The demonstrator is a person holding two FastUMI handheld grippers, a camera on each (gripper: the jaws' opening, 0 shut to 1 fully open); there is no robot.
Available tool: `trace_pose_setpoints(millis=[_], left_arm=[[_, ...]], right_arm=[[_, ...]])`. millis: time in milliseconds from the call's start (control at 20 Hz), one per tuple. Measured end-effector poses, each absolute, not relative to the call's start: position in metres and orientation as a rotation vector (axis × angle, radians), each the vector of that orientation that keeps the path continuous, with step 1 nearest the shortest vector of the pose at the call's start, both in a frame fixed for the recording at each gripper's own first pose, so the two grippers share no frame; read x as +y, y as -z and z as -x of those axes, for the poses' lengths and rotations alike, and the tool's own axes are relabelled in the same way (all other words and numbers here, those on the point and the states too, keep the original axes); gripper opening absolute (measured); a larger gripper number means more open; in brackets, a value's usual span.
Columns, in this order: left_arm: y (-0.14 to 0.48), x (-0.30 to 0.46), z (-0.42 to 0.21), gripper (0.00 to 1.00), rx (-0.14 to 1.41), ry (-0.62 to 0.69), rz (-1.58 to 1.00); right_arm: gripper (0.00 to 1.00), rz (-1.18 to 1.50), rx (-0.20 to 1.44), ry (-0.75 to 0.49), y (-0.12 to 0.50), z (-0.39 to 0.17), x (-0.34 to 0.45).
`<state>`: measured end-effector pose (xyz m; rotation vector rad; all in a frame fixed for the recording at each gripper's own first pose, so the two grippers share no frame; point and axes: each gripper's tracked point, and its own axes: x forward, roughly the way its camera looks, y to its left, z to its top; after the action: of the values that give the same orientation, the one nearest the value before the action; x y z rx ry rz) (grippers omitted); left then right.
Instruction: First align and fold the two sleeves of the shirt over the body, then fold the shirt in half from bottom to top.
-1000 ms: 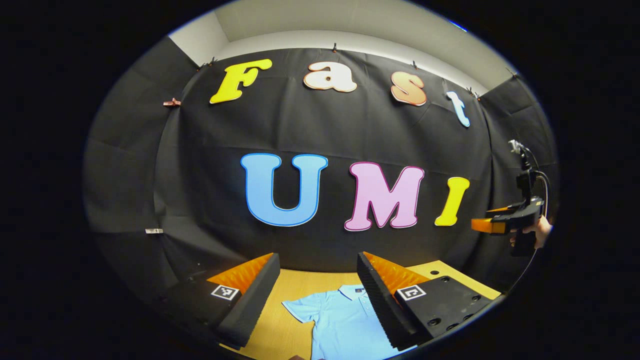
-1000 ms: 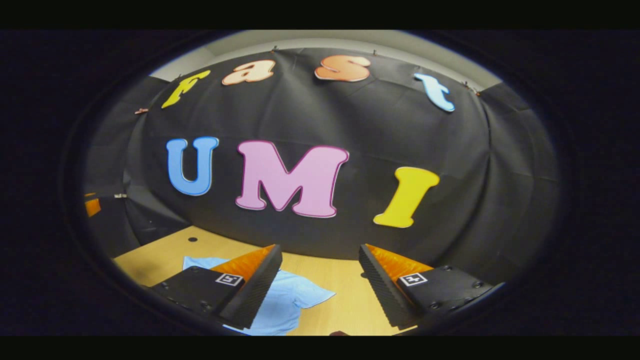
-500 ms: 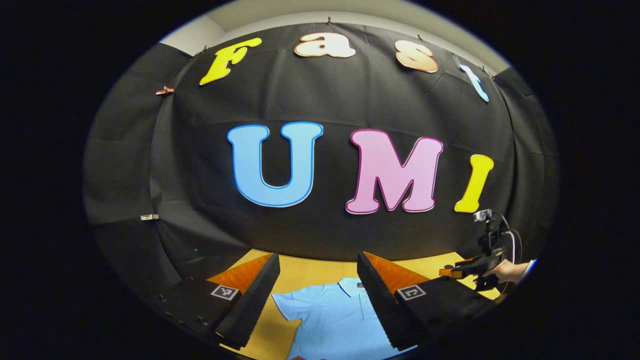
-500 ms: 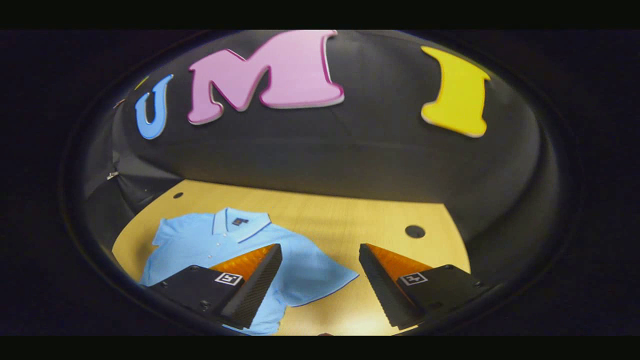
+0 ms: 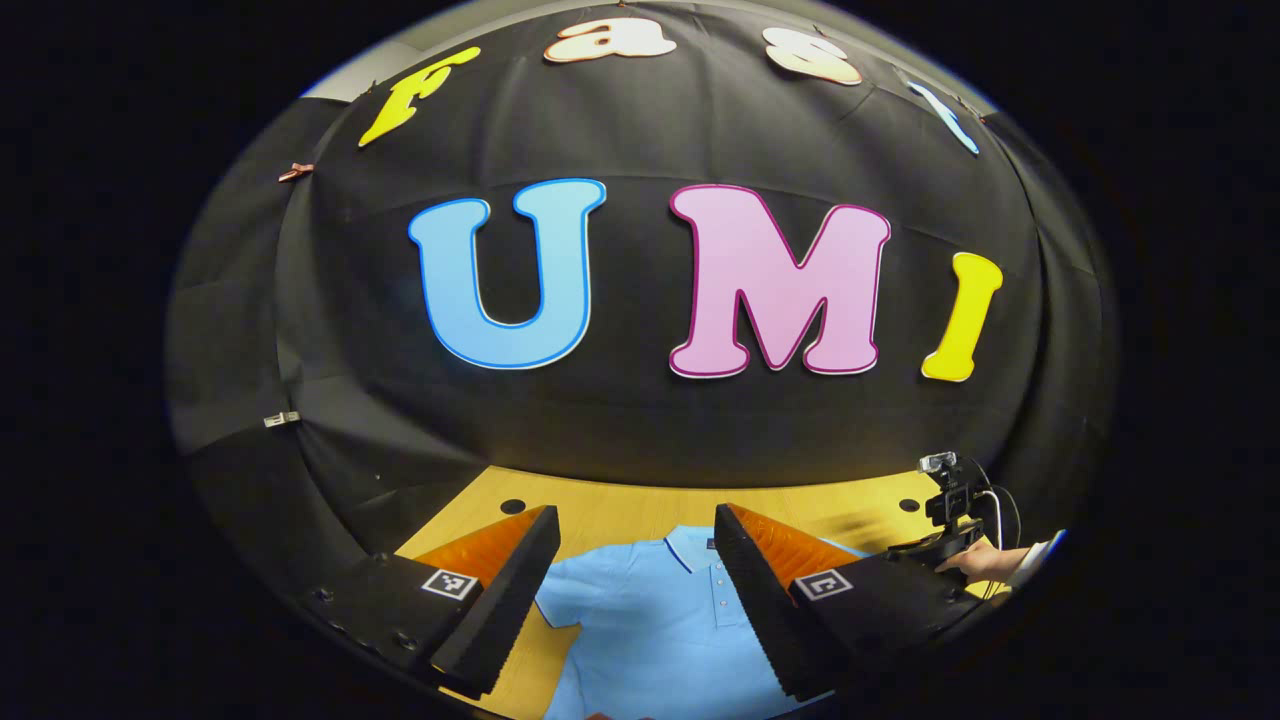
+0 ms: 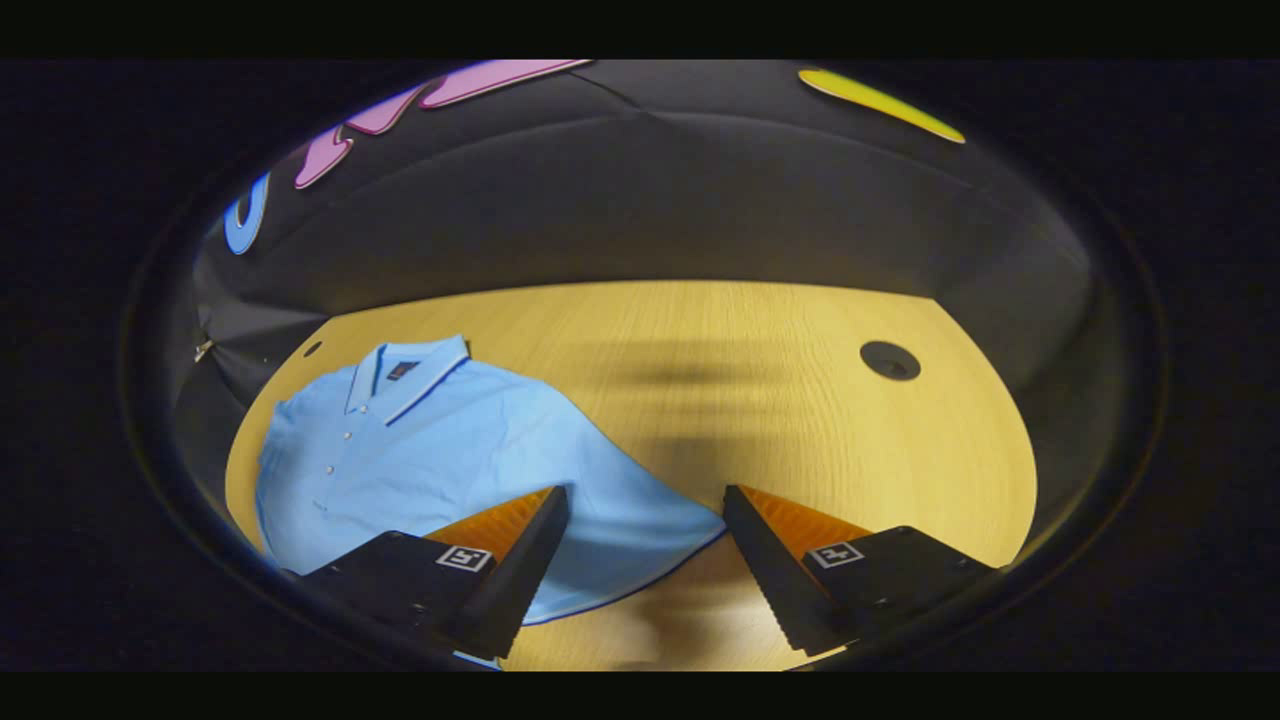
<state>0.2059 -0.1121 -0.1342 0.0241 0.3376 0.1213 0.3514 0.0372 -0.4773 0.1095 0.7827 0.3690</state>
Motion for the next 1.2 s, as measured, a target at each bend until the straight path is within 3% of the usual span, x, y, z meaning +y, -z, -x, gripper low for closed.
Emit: trace_pose_setpoints(millis=[50,100,150,300,350,400,800,950,1000,1100,1150,1200], left_arm=[[0.136,-0.116,-0.208,0.99,0.34,-0.118,-0.035],[0.137,-0.119,-0.209,0.99,0.338,-0.113,-0.041],[0.137,-0.123,-0.211,0.99,0.338,-0.109,-0.042],[0.135,-0.126,-0.21,0.99,0.332,-0.098,-0.034],[0.133,-0.124,-0.208,0.99,0.327,-0.096,-0.034],[0.133,-0.121,-0.206,0.99,0.324,-0.095,-0.034],[0.165,-0.065,-0.197,0.99,0.36,-0.069,0.02],[0.206,-0.026,-0.201,0.99,0.455,-0.07,0.068],[0.222,-0.014,-0.204,0.99,0.486,-0.065,0.084],[0.249,0.009,-0.211,0.99,0.539,-0.063,0.103],[0.261,0.02,-0.216,0.99,0.563,-0.063,0.113],[0.273,0.028,-0.224,0.99,0.577,-0.063,0.12]], right_arm=[[0.98,-0.077,0.801,-0.365,0.488,-0.349,0.033],[0.83,-0.035,0.773,-0.358,0.486,-0.35,0.025],[0.75,-0.043,0.776,-0.378,0.484,-0.346,0.026],[0.11,-0.106,0.792,-0.351,0.481,-0.348,0.035],[0.05,-0.127,0.806,-0.348,0.48,-0.347,0.037],[0.1,-0.153,0.81,-0.356,0.476,-0.345,0.04],[0.07,-0.299,0.693,-0.499,0.365,-0.323,0.136],[0.1,-0.228,0.751,-0.496,0.397,-0.314,0.169],[0.16,-0.211,0.789,-0.494,0.409,-0.306,0.173],[0.08,-0.191,0.769,-0.521,0.415,-0.3,0.191],[0.09,-0.173,0.772,-0.534,0.417,-0.295,0.194],[0.33,-0.168,0.769,-0.552,0.413,-0.288,0.199]])
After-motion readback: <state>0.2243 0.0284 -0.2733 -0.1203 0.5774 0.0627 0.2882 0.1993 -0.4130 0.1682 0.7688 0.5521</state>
